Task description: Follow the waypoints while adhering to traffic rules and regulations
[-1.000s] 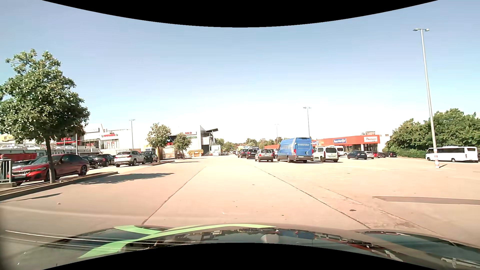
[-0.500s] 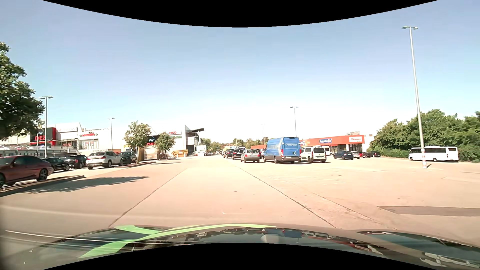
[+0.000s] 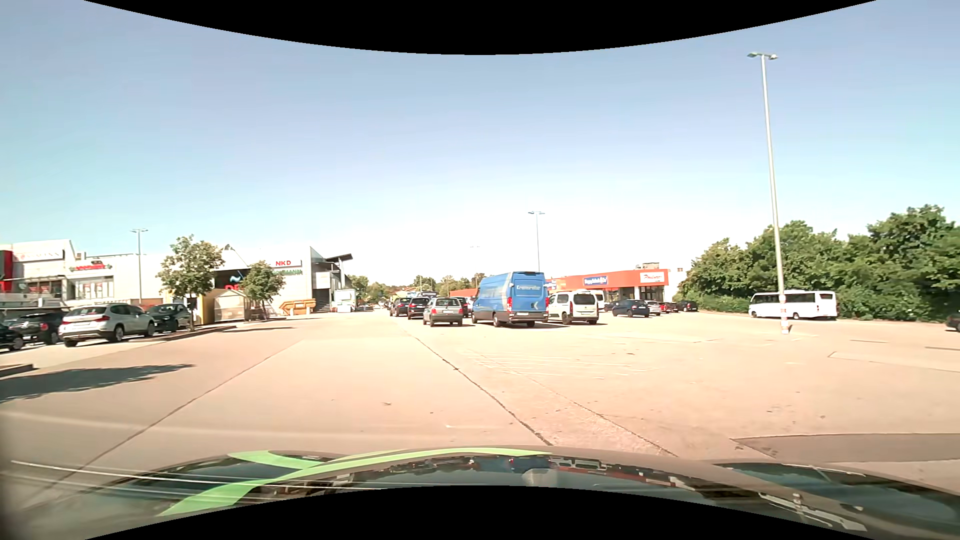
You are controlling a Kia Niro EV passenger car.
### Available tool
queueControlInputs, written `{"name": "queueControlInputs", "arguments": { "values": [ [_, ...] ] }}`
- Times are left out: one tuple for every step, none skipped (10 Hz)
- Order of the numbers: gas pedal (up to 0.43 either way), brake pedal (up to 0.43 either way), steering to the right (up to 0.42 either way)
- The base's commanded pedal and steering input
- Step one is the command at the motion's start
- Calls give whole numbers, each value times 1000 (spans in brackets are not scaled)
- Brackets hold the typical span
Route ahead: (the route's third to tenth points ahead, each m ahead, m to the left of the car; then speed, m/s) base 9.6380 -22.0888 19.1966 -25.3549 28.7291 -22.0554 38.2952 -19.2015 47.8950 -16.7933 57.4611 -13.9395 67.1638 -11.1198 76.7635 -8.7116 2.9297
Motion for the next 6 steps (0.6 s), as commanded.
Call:
{"name": "queueControlInputs", "arguments": {
  "values": [
    [0, 0, 485],
    [0, 0, 486],
    [0, 0, 482],
    [0, 0, 481],
    [0, 0, 481],
    [0, 0, 479]
  ]
}}
